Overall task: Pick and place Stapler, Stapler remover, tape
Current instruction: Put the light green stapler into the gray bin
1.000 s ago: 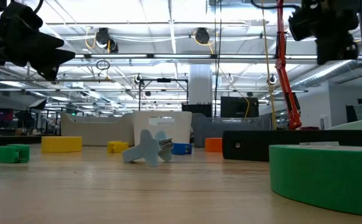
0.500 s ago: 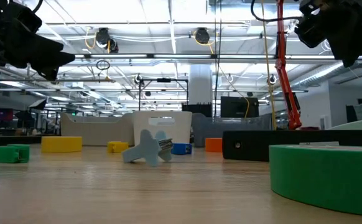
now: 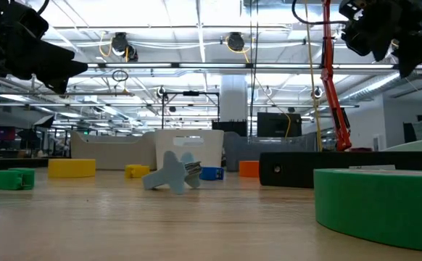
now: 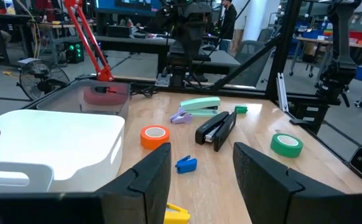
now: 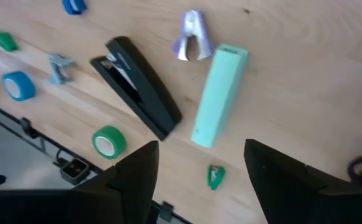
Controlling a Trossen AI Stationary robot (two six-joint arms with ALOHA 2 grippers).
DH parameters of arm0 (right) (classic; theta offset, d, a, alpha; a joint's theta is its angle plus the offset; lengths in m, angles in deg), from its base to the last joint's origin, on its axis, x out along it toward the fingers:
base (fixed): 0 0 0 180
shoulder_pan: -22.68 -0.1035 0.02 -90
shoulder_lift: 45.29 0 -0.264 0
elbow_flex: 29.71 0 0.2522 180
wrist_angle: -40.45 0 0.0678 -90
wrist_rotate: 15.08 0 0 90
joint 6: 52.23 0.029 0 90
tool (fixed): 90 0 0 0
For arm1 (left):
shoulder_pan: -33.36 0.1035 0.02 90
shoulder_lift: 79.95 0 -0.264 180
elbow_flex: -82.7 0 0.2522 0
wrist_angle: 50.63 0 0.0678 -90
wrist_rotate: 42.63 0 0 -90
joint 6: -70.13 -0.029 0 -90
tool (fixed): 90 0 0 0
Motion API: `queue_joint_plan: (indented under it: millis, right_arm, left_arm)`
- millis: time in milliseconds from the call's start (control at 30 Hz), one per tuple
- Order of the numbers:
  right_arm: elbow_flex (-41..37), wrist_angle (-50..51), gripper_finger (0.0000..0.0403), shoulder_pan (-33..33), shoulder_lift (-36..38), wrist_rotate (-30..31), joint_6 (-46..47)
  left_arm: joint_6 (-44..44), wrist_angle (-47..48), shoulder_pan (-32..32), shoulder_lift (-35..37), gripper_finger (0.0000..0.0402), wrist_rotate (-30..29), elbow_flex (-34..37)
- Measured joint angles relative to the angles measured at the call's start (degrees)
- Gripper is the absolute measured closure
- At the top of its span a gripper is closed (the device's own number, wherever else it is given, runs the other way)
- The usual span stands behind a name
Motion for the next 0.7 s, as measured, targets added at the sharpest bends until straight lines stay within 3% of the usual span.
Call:
queue_joint_plan:
  millis: [267, 700]
  right_arm:
    - [0.0, -1.0, 0.0175, -1.7, -2.4, 6.2, 4.8]
    - [0.0, -0.2, 0.0176, -12.1, -18.5, 9.3, 8.2]
  left_arm:
    - [0.2, 0.0, 0.0, 0.0, 0.0224, 0.0, 0.0]
    - [0.4, -0.3, 0.0, 0.0, 0.0224, -0.1, 0.0]
